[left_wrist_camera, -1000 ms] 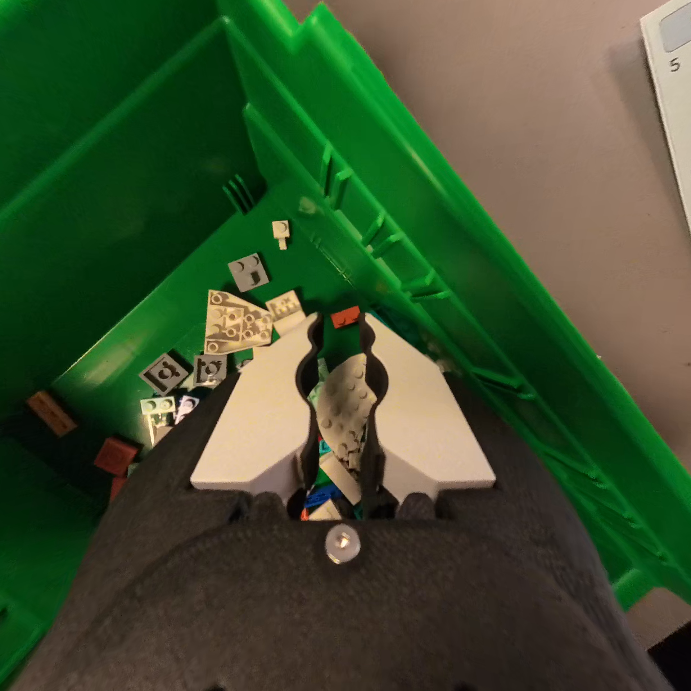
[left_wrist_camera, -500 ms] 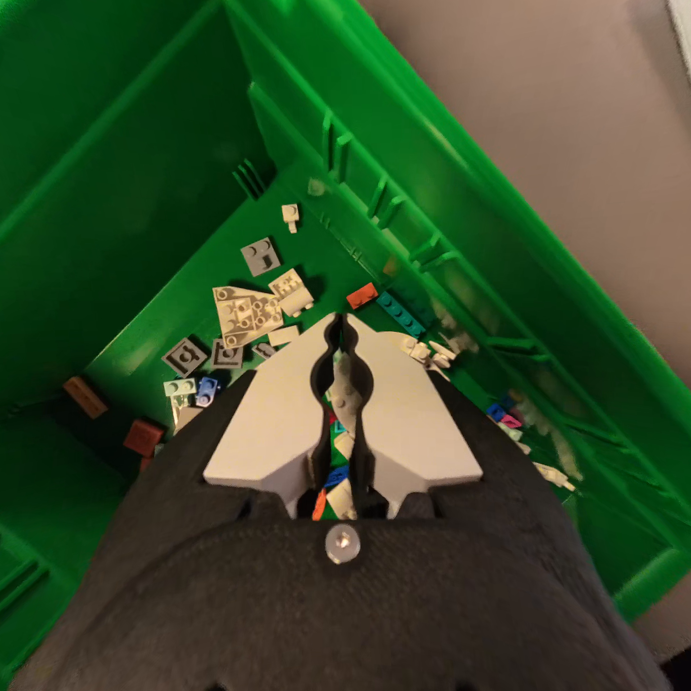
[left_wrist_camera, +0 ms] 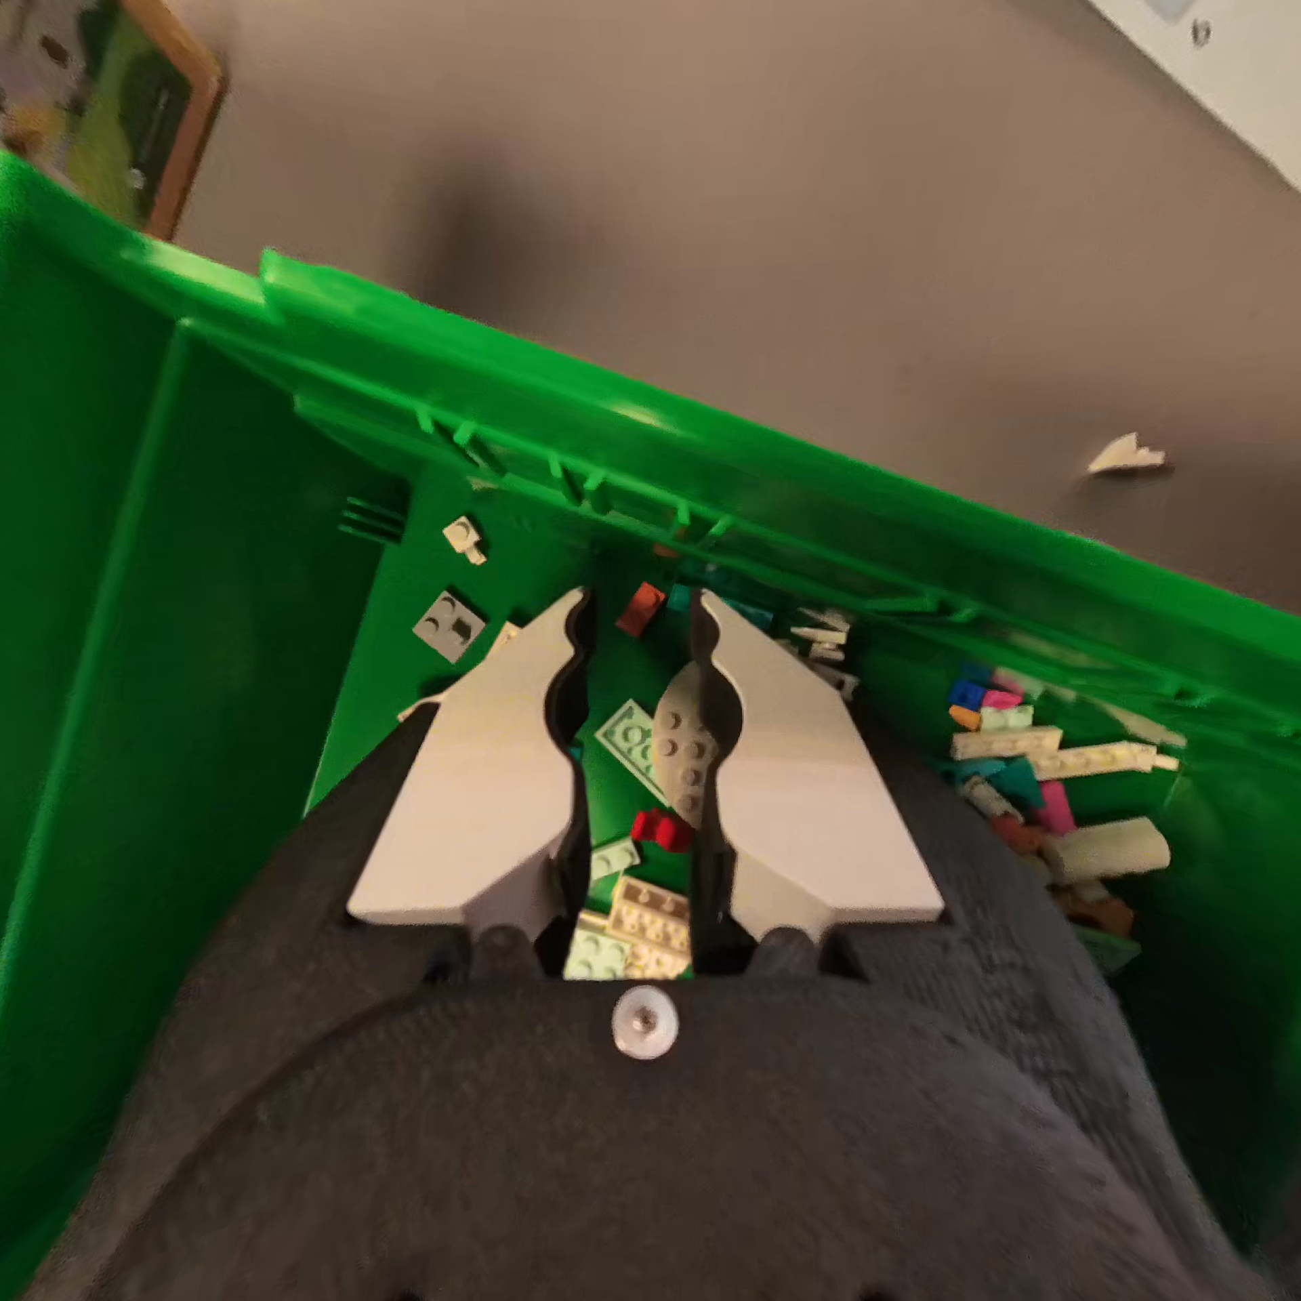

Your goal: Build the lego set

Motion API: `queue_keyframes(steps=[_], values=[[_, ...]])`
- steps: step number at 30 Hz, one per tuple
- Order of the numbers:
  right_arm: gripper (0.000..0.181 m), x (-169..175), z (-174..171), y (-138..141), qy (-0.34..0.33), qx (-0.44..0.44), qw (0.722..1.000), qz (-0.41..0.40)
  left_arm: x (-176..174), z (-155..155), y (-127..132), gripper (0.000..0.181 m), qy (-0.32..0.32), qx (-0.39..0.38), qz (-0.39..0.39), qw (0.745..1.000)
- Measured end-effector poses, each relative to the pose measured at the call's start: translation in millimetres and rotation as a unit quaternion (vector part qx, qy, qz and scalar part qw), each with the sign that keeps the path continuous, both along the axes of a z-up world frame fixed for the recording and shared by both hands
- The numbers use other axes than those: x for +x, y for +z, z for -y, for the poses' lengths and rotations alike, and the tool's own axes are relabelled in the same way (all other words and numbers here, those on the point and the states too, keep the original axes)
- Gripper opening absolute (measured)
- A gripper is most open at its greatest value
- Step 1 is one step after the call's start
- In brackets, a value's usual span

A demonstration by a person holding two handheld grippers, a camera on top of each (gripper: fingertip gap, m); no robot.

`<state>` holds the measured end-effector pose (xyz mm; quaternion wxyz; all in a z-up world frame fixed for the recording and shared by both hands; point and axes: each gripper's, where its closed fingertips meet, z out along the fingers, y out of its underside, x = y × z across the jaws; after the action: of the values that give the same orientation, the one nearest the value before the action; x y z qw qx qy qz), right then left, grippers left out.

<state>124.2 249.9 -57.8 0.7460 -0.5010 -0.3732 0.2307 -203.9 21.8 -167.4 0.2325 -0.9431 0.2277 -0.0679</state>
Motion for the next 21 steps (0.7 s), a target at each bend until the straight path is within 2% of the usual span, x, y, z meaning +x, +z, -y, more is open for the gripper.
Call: queue_keyframes(steps=[5, 8, 10, 15, 18, 21], values=[[0.009, -1.2, 0.6, -0.8, 0.001, 0.001, 1.0, 0.004, -1.0, 8.2, -11.6, 0.036, -0.034, -0.061, -0.008, 0.998], [0.009, -1.8, 0.9, -1.1, 0.002, 0.002, 1.0, 0.006, -4.5, 6.1, -14.3, 0.025, -0.046, -0.058, -0.033, 0.997], [0.009, -2.1, 1.0, -1.1, 0.003, 0.003, 1.0, 0.006, -6.0, 5.0, -14.9, 0.008, -0.054, -0.051, -0.049, 0.996], [0.01, -2.7, 1.2, -1.3, 0.004, 0.003, 1.0, 0.007, -4.1, 9.8, -13.3, 0.006, -0.059, -0.038, -0.053, 0.996], [0.01, -3.0, 1.5, -1.1, 0.006, 0.003, 1.0, 0.006, -12.5, 7.1, 5.1, 0.007, -0.012, 0.018, -0.067, 0.998], [0.01, -3.3, 1.6, -1.2, 0.007, 0.003, 1.0, 0.006, -1.7, 3.3, 57.4, 0.007, 0.059, 0.133, -0.032, 0.989]])
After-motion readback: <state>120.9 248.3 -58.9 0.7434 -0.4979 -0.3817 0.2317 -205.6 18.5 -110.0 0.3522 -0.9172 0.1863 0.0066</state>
